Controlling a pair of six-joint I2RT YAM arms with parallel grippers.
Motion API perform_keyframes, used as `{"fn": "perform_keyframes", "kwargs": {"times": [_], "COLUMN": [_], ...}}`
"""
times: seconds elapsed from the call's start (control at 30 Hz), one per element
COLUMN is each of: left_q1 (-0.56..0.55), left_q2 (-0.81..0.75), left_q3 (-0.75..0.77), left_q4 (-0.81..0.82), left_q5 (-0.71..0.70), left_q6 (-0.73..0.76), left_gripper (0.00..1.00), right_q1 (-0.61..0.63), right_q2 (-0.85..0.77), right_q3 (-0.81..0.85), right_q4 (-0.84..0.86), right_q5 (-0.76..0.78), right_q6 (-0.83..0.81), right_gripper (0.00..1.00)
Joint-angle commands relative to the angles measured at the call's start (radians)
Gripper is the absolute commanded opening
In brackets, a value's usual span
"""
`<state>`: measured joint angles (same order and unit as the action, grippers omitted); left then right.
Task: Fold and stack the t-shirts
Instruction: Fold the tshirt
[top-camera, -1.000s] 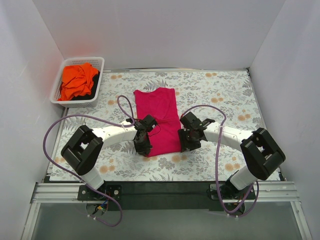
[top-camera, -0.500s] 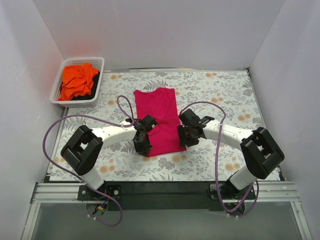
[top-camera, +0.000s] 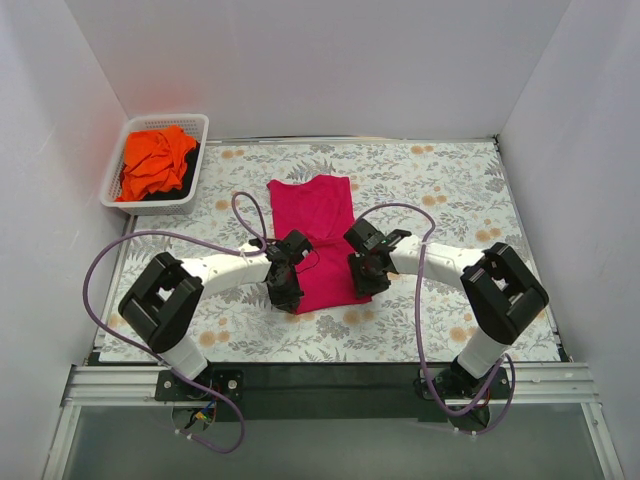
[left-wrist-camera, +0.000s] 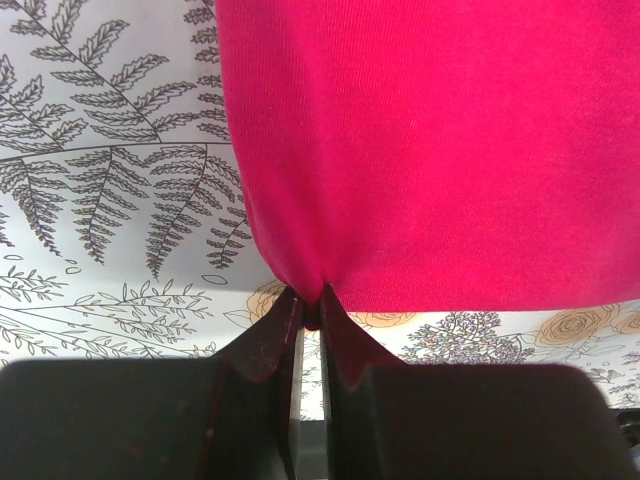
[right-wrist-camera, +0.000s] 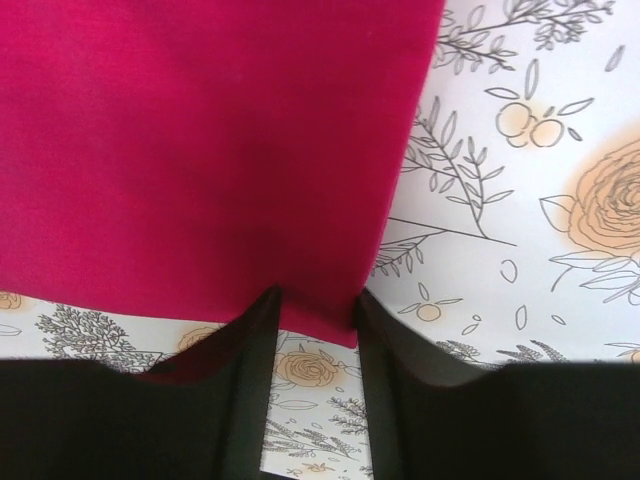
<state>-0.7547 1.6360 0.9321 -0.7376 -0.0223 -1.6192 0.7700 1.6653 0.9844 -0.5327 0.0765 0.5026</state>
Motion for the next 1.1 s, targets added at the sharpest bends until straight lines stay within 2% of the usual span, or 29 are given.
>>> {"fn": "perform_keyframes", "kwargs": {"times": [0.0,0.07,0.2,0.4,0.5,0.67,0.8,0.87,0.9,0.93,1.07], "left_q1": [-0.002,0.000,0.006,0.009,0.006,-0.008,-0.024,-0.025,-0.025,-0.025,-0.021], "left_q2": [0.009,-0.004,-0.039,-0.103,-0.162,-0.413,-0.562,-0.631,-0.639,-0.637,-0.555], "left_q3": [-0.044,-0.044,-0.047,-0.026,-0.029,-0.111,-0.222,-0.219,-0.188,-0.158,-0.003], "left_q4": [0.033,0.033,0.033,-0.008,-0.031,-0.068,-0.069,-0.072,-0.077,-0.086,-0.111], "left_q5": [-0.021,-0.022,-0.027,0.016,0.128,0.330,0.475,0.469,0.452,0.424,0.244], "left_q6": [0.005,0.007,0.008,0.050,0.114,0.105,0.039,0.006,-0.002,-0.007,-0.001], "left_gripper": [0.02,0.01,0.00,0.00,0.00,0.00,0.00,0.00,0.00,0.00,0.00], "right_q1": [0.029,0.031,0.031,0.026,0.026,0.037,0.051,0.051,0.048,0.046,0.008], "right_q2": [0.071,0.082,0.071,0.004,-0.065,-0.231,-0.344,-0.377,-0.378,-0.366,-0.299], "right_q3": [-0.007,-0.004,0.003,0.016,-0.039,-0.148,-0.138,-0.095,-0.016,0.026,0.275], "right_q4": [-0.064,-0.069,-0.078,-0.182,-0.222,-0.308,-0.413,-0.496,-0.524,-0.586,-0.662], "right_q5": [-0.015,-0.020,-0.014,-0.030,-0.134,-0.257,-0.310,-0.273,-0.242,-0.177,-0.090], "right_q6": [0.028,0.027,0.005,-0.088,-0.128,-0.156,-0.150,-0.157,-0.159,-0.168,-0.219], "right_gripper": [0.31,0.24,0.02,0.01,0.01,0.01,0.01,0.01,0.01,0.01,0.01]}}
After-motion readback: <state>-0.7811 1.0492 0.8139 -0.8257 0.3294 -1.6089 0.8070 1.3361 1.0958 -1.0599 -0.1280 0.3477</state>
